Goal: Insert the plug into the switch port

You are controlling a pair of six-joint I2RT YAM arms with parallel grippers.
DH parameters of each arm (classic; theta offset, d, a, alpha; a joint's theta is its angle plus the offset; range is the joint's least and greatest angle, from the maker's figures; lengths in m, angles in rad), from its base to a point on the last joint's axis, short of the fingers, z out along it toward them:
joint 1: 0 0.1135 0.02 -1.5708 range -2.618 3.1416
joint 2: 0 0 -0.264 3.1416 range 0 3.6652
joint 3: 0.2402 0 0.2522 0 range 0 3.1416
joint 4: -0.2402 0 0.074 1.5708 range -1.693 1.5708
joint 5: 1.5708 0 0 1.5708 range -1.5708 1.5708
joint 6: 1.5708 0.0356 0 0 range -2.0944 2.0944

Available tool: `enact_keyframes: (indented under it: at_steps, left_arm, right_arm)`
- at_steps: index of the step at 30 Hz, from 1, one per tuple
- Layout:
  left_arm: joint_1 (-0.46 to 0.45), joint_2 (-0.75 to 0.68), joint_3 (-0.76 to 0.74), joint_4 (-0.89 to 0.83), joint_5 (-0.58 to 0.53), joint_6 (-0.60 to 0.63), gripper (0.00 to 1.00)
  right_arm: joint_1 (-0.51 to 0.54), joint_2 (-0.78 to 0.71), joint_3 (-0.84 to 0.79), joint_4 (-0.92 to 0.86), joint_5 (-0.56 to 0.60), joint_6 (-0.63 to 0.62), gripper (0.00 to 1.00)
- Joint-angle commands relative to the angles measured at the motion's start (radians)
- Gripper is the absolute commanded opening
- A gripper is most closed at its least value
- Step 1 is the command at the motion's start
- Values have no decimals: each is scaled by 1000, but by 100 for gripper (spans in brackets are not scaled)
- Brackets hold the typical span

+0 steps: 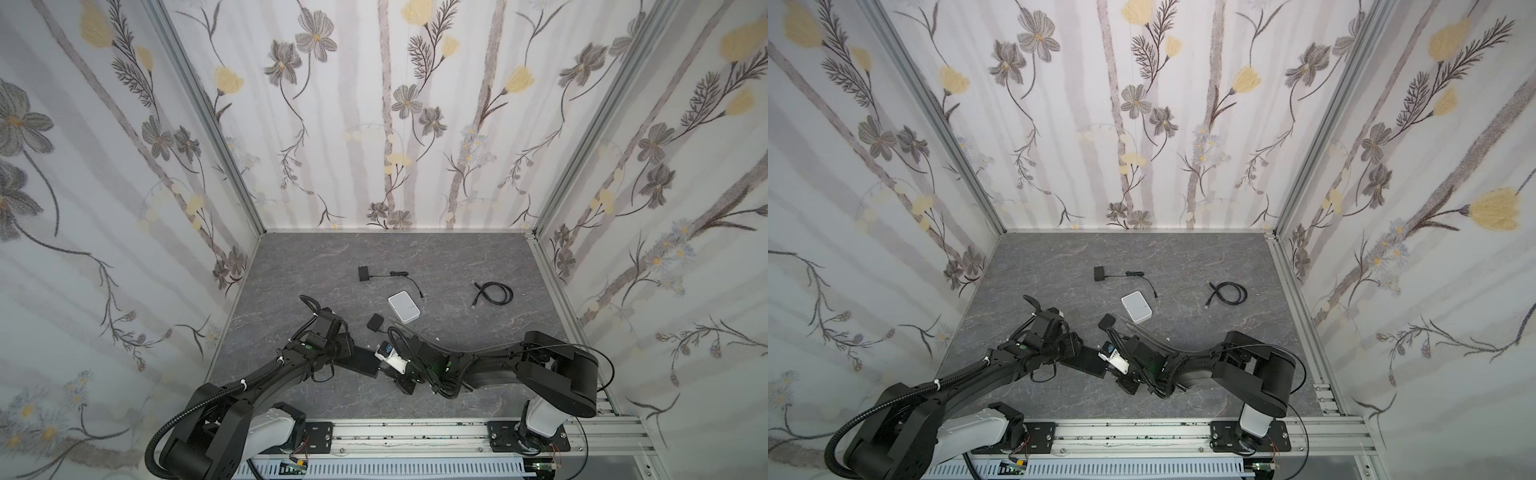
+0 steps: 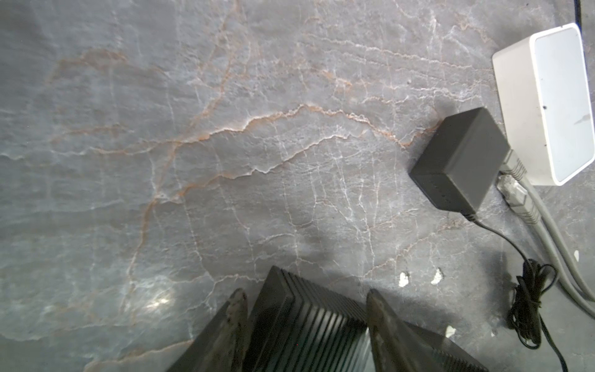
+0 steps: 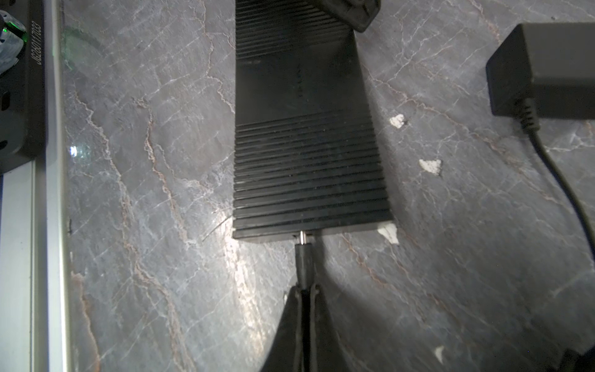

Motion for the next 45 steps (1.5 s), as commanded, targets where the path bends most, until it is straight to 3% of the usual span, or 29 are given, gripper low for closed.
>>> enact_keyframes:
  at_steps: [1,36,40,45]
  left_arm:
    - [-15,-5,-4,-27,157,-10,59]
    - [-33,-10,-8,-26,170,-4,58]
    - [-33,-23,7,-88,119,-22,60]
    - [-31,-18,92,-281,-39,-42,75]
  right_arm:
    - [2,-5,29,165,10,-19,0]
    - [-7,-14,67,118,39,-57,0]
    - [-11,-37,49,84,43,-60,17]
    - [-11,-125,-30,31,85,-60,31]
